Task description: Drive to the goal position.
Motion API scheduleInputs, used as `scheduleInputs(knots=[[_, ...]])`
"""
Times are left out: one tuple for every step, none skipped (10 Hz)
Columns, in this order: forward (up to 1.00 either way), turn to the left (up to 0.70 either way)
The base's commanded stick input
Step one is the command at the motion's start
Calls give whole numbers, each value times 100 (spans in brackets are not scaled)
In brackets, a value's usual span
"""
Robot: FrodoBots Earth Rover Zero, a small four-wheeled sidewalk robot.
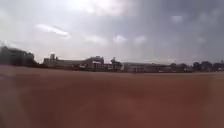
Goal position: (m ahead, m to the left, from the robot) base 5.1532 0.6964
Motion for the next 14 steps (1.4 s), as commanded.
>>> scheduleInputs(knots=[[70,0],[70,0],[70,0],[70,0],[70,0],[70,0],[70,0],[70,0],[70,0],[70,0],[70,0],[70,0],[70,0],[70,0]])
